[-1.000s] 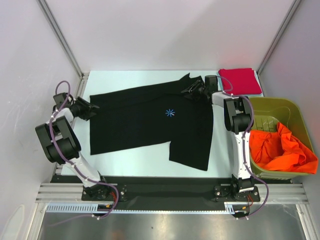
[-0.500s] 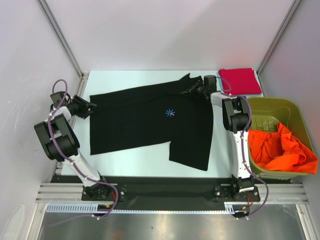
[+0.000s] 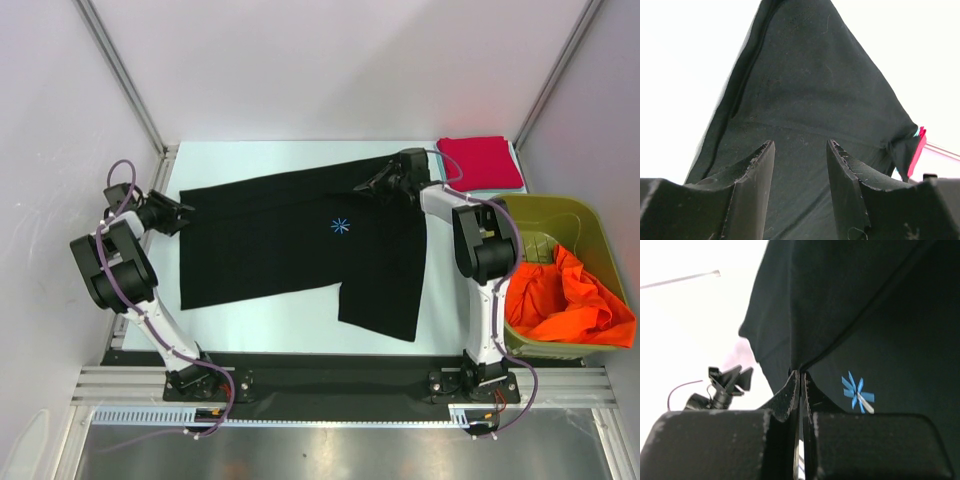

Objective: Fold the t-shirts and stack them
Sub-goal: Fold the tshirt

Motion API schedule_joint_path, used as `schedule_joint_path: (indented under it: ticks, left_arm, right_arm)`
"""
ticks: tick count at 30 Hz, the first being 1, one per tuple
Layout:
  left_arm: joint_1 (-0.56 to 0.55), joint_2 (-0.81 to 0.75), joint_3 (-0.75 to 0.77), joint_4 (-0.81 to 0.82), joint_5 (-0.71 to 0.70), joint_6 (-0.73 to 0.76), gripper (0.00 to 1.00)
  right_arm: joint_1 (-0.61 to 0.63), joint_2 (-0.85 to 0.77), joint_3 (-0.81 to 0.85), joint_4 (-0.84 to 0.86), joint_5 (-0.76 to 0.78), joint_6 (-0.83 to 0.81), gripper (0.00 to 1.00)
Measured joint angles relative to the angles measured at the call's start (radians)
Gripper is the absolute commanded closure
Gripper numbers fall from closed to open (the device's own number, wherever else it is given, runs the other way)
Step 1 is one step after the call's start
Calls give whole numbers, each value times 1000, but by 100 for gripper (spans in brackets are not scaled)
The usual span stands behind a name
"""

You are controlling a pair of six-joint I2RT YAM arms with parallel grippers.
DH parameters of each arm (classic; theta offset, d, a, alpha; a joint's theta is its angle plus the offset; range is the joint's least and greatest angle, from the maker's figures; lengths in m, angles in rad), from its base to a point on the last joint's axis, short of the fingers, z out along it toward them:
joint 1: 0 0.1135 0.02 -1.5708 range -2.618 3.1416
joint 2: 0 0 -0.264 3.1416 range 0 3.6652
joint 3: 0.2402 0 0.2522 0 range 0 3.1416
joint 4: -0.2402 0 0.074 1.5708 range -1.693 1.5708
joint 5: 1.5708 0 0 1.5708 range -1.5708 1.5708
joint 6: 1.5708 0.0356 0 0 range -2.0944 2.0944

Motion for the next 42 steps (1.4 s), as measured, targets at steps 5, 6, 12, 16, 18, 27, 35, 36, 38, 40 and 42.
schedule_joint_path:
  ticks: [5,6,12,16,18,27,35,36,38,40,42]
  left_arm:
    - [2,0,0,1,1,2,48]
    - [2,0,0,1,1,2,48]
    - [6,0,0,1,7,5,48]
    - [8,0,0,1,8,5,48]
    - [10,0,0,0,9,5,48]
    - [24,0,0,0,10,5,48]
    - [28,0,0,-14,10,5,48]
    - [28,0,0,-15,10,5,48]
    - [29,0,0,-17,10,5,48]
    - [30,0,0,-17,10,4,48]
    - [32,0,0,-17,10,4,48]
  right_arm:
    - [48,-98,-116,-21,101,13,100]
    - [55,-106,-127,-30,115,16,100]
    - [96,-149,-178,-100,240,26,100]
    - [117,-196,-209,-142,309,32,100]
    - [125,-214,-210,-161,337,32,100]
    - [161,-250,-211,-222,409,45,100]
    - [187,-250,-219,-263,459,108,100]
    - [192,-250,-220,-269,465,118,100]
    - [204,-250,-220,-280,478,140,100]
    - [220,-249,-220,-283,485,159,100]
    - [234,-247,-220,-286,487,174,96]
